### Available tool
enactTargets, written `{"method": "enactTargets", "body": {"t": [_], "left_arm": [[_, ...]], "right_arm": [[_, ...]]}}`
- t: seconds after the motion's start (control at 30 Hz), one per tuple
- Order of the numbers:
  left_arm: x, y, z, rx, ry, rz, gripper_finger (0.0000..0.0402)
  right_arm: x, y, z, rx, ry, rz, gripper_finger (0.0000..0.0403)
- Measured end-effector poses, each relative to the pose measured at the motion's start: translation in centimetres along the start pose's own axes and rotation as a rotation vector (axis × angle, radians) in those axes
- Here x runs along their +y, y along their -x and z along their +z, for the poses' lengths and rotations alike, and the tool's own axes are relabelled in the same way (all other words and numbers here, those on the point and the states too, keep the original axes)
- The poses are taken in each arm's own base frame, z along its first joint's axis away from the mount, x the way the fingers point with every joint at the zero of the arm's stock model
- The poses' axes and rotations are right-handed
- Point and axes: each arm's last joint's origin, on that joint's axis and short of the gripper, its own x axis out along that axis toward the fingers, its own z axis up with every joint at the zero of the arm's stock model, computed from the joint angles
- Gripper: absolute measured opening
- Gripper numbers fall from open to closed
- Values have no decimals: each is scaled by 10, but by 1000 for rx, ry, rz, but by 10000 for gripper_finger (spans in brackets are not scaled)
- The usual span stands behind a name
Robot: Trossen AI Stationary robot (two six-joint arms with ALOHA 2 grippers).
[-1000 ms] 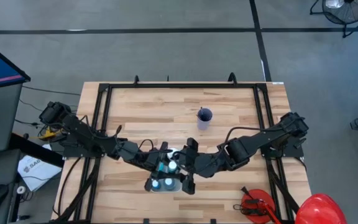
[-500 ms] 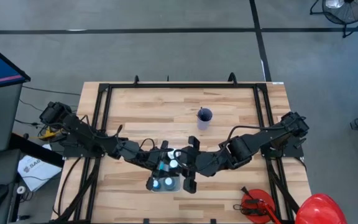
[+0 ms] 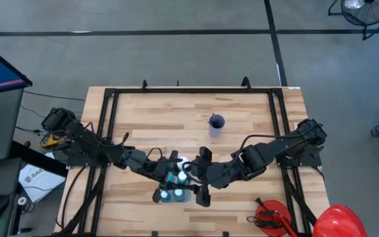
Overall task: Pick & Place Paint Supplies
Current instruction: Put the black and green paint bottle into the white bin
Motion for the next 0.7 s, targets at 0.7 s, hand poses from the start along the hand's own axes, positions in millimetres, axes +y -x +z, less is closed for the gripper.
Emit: {"method": "enactTargets", "body": {"t": [0.7], "left_arm": [[0,0,-1,8,-1,6,118]], "right_arm": [[2,1,4,-38,1,16,261]]}}
